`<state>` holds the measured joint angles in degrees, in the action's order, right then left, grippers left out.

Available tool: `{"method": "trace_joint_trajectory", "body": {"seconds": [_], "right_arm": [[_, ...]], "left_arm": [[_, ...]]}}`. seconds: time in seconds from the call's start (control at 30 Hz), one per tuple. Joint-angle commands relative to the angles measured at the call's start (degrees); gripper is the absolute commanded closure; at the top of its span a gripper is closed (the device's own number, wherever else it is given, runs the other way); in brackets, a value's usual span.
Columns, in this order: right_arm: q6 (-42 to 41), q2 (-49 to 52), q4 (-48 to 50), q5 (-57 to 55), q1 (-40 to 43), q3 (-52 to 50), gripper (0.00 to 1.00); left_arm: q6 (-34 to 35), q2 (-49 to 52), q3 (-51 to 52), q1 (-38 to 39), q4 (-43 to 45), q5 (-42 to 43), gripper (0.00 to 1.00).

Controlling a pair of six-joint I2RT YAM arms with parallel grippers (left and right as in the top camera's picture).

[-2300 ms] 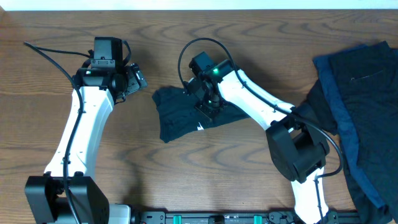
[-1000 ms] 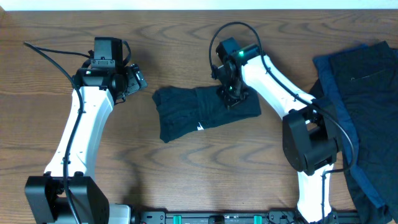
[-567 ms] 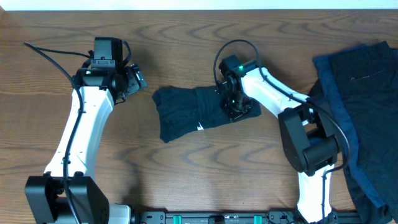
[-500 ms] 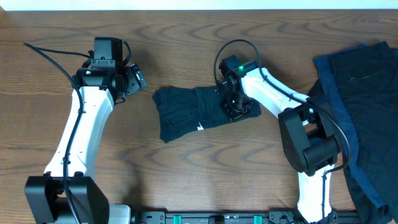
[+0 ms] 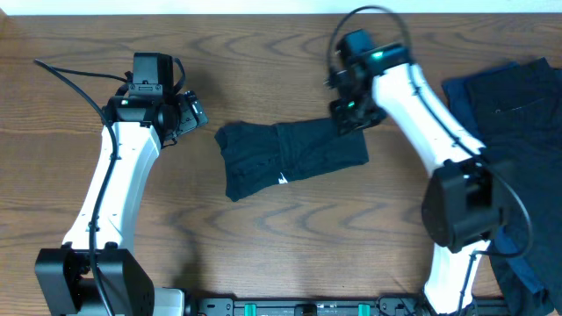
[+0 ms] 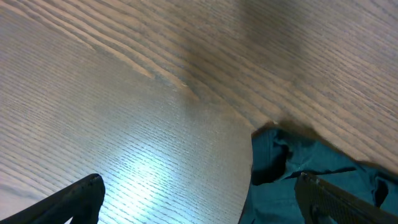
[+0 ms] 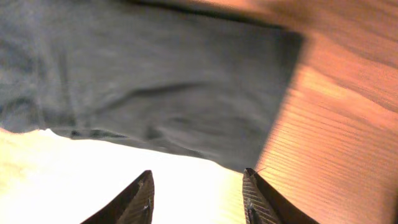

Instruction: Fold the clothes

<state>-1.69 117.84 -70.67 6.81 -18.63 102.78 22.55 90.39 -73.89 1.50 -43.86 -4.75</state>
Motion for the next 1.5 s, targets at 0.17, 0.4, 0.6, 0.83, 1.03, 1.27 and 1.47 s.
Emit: {"method": "trace_joint_trajectory", "body": {"seconds": [0.17,0.4,0.6,0.83,1.03,1.27,1.47], "right_arm": [[-1.14,-0.07,5.35,6.97,8.39,-6.97,0.49],[-2.08,-0.04,15.65,13.35,11.26,-16.74,0.5],[-2.12,-0.04,23.04,14.67,11.28,-21.97,0.52],[-2.16,-0.04,27.82,14.6,11.28,-25.38,0.62],[-2.1,-0.04,29.77,14.29,11.37,-26.62,0.99],[0.07,-0.11,26.88,14.05,16.44,-26.21,0.99],[5.22,-0.46,18.18,14.43,24.17,-19.89,0.99]], "left_arm": [[0.68,0.28,0.55,-0.15,-0.22,-0.87,0.01],[0.68,0.28,0.55,-0.15,-0.39,-0.87,0.01],[0.68,0.28,0.55,-0.15,-0.44,-0.87,0.01],[0.68,0.28,0.55,-0.15,-0.46,-0.87,0.01],[0.68,0.28,0.55,-0.15,-0.46,-0.87,0.01],[0.68,0.28,0.55,-0.15,-0.46,-0.87,0.01],[0.7,0.28,0.55,-0.15,-0.44,-0.87,0.01]]}}
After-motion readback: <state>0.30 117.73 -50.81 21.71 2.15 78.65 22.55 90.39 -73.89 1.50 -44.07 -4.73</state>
